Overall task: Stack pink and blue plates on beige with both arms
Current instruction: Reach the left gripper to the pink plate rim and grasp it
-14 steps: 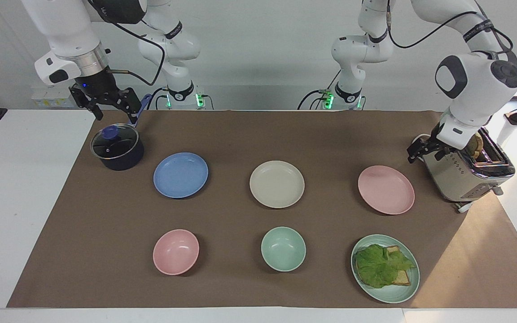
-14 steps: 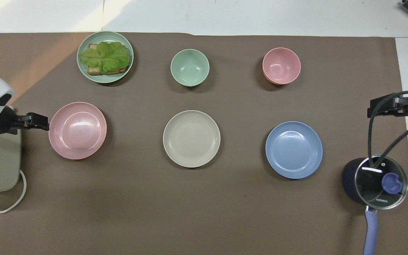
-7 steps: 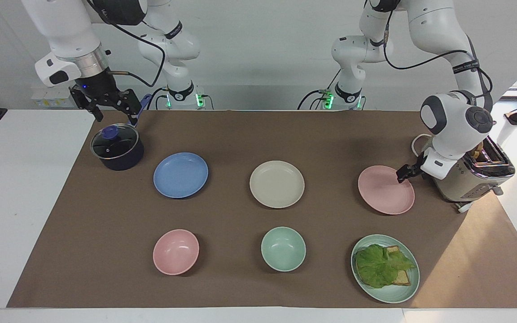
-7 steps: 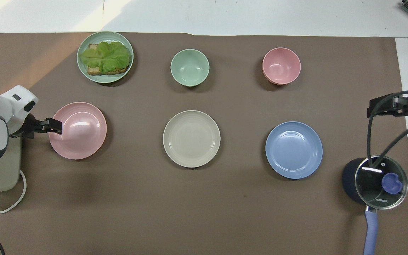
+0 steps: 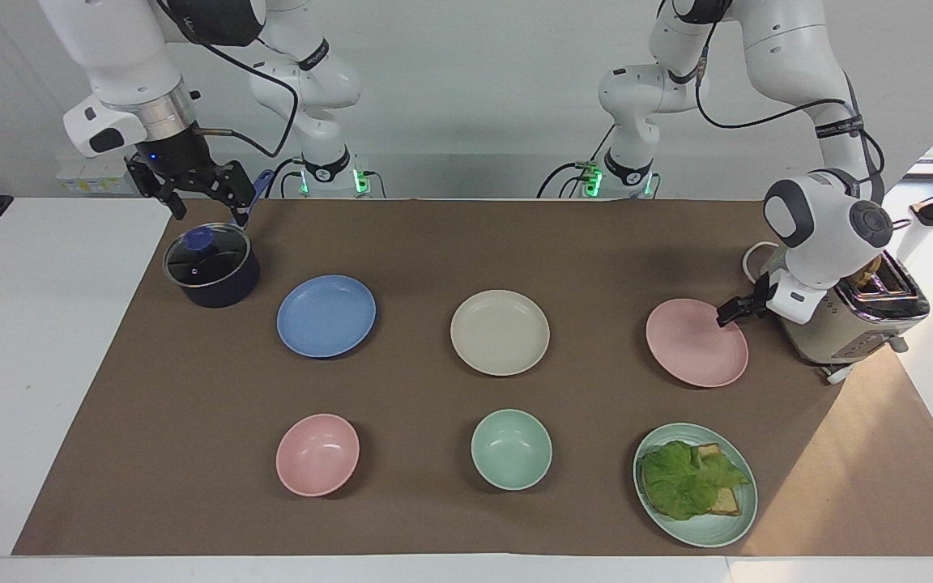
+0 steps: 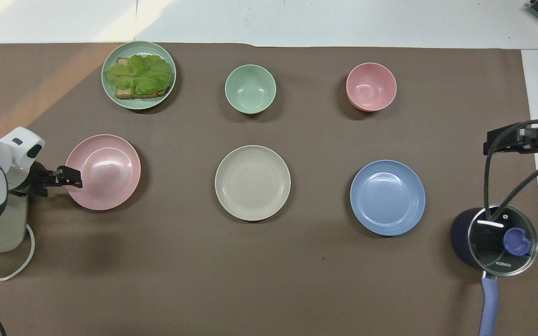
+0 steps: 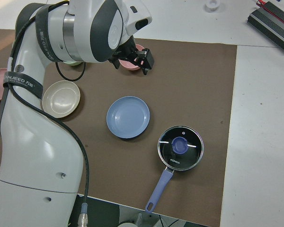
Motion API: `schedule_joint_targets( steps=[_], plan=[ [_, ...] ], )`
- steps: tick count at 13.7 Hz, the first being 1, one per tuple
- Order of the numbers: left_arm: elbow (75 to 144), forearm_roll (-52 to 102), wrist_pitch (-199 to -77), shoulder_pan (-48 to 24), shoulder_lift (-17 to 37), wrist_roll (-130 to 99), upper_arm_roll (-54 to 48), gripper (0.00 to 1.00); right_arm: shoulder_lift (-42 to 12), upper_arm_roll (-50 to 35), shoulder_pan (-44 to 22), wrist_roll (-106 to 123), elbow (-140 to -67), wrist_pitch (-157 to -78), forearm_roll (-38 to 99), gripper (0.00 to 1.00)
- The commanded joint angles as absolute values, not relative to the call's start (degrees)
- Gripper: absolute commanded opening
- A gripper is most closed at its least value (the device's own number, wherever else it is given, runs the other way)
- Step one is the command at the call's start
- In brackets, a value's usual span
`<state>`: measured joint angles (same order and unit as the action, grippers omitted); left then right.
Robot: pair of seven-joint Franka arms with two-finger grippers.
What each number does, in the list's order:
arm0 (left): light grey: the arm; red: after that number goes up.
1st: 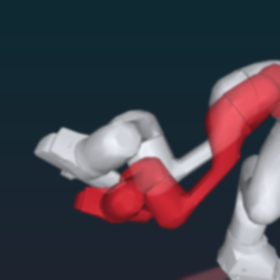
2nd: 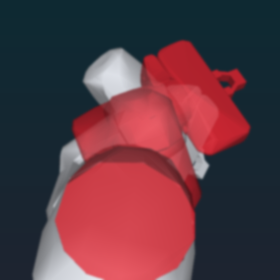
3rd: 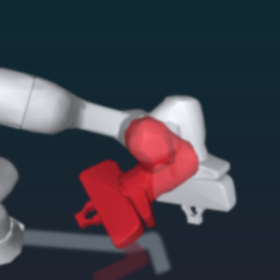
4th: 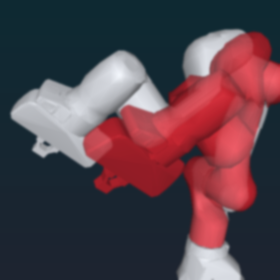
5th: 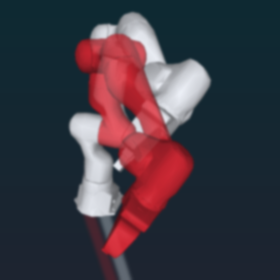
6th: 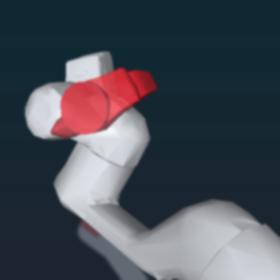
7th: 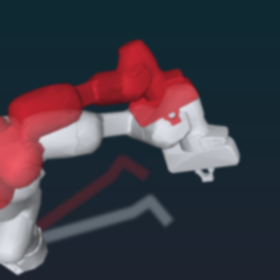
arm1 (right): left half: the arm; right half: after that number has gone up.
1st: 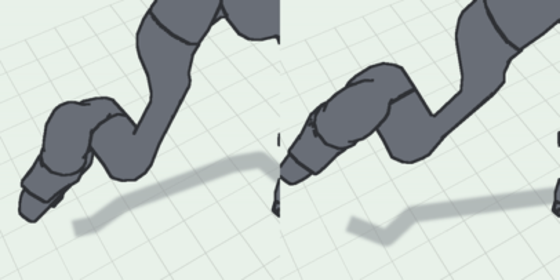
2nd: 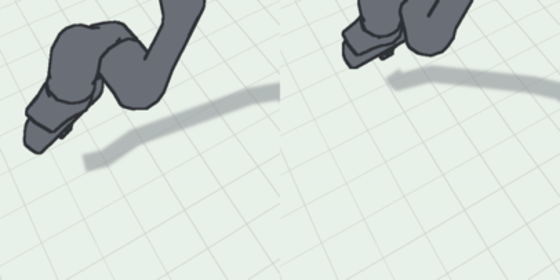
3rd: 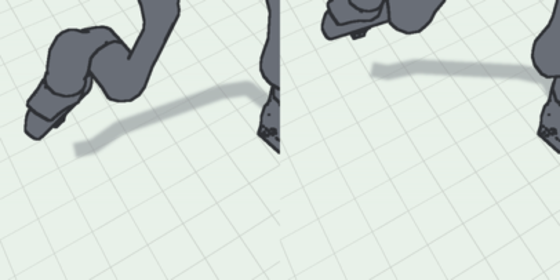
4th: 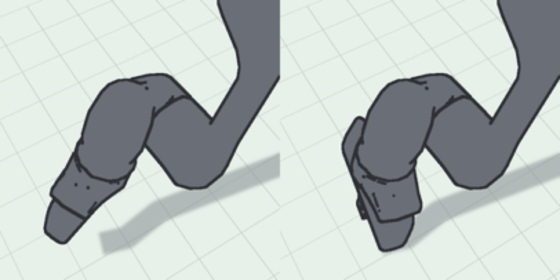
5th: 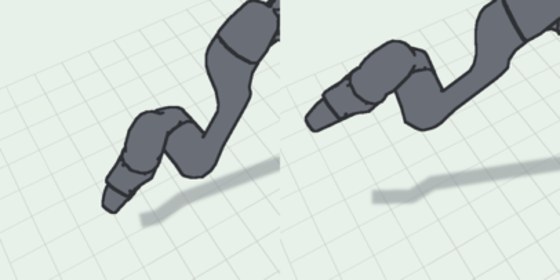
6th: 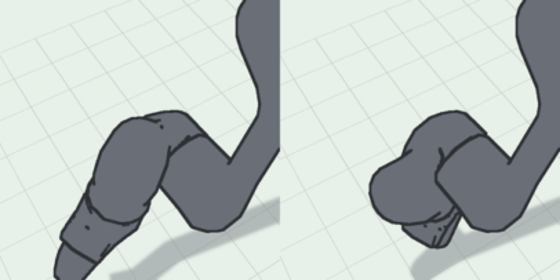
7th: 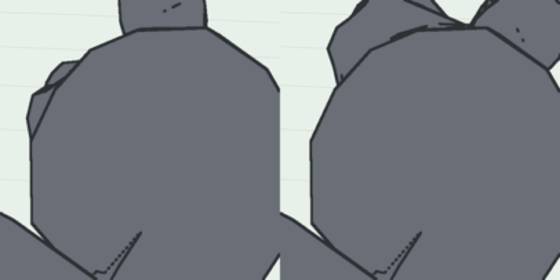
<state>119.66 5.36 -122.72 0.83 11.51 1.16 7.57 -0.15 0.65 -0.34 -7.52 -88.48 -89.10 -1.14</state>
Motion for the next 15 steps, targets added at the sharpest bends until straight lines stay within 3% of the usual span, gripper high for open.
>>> schedule_joint_targets(
  steps=[1, 10, 11, 12, 13, 15],
  plan=[
    [121.0, 6.8, -123.9, 0.4, 10.9, -0.3, 7.6, 1.00, 1.2, 0.7, -0.1, -7.9, -90.2, -89.9, 0.0, 1.00],
    [121.2, 7.8, -123.3, -0.9, 11.5, -7.0, 7.5, 1.00, 1.3, 0.6, -0.1, -7.9, -90.3, -89.8, 0.1, 1.00],
    [121.1, 7.8, -123.4, -0.8, 12.0, -8.0, 7.5, 0.68, 1.3, 0.6, -0.1, -7.8, -90.2, -89.7, 0.1, 1.00],
    [120.9, 7.8, -123.1, -0.8, 12.0, -7.7, 7.6, 0.29, 1.3, 0.6, -0.1, -7.8, -90.2, -89.7, 0.1, 1.00],
    [120.5, 7.7, -122.4, -0.9, 12.1, -7.4, 7.6, 0.00, 1.3, 0.6, -0.1, -7.8, -90.2, -89.8, 0.1, 1.00],
    [119.7, 7.7, -120.9, -0.6, 12.2, -2.4, 7.6, 0.00, 1.3, 0.6, -0.1, -7.8, -90.2, -89.8, 0.1, 1.00]
  ],
)
